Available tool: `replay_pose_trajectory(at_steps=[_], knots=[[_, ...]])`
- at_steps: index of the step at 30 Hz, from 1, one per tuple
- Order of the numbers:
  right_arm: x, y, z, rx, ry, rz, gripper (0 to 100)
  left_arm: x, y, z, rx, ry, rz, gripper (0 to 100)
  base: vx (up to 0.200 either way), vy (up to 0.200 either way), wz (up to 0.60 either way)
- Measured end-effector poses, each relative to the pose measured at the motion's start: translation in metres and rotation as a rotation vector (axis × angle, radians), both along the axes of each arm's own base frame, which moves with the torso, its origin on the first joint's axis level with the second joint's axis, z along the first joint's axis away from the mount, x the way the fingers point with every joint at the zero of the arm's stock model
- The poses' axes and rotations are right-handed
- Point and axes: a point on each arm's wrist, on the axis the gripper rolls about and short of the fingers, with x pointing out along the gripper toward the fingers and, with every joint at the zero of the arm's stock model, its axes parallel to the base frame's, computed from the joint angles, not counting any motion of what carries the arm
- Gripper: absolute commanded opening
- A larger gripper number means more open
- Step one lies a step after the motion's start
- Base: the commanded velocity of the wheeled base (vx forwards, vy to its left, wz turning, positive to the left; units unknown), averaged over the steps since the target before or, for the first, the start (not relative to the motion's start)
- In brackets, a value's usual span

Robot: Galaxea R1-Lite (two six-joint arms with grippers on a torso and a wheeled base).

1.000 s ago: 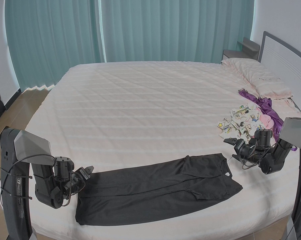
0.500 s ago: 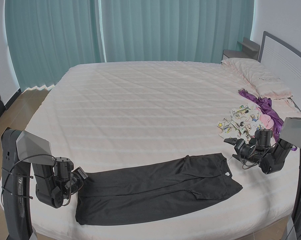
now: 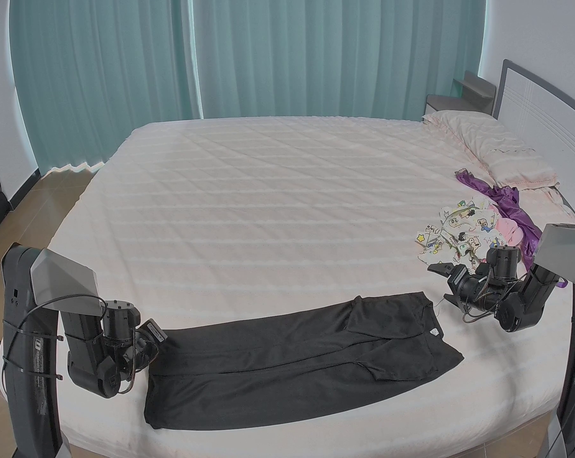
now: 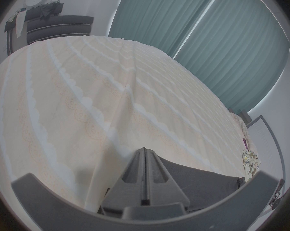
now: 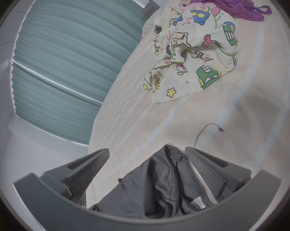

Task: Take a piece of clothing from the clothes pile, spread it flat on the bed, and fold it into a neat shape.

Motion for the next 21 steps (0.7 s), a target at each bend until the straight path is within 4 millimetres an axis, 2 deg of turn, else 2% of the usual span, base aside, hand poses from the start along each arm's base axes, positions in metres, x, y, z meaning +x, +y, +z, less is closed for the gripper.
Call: replay_pose_trajectory(at_steps=[1, 2, 15, 21], knots=[[-0.0001, 0.0000, -0.0001, 0.001, 0.001, 0.000, 100, 0.0000, 0.0000, 0.0002, -0.006, -0.001, 0.004, 0, 0.000, 0.000, 0.00], [-0.0003, 0.0000, -0.0003, 0.000, 0.002, 0.000, 100, -0.0002, 0.0000, 0.0005, -0.010, -0.002, 0.008, 100, 0.000, 0.000, 0.00], [-0.0006, -0.0001, -0.0005, 0.000, 0.003, 0.001, 100, -0.0018, 0.0011, 0.0033, -0.009, -0.005, 0.025, 100, 0.000, 0.000, 0.00], [-0.0006, -0.0003, -0.0002, 0.000, 0.002, 0.000, 100, -0.0095, 0.0016, 0.0102, -0.077, 0.009, -0.081, 100, 0.000, 0.000, 0.00]])
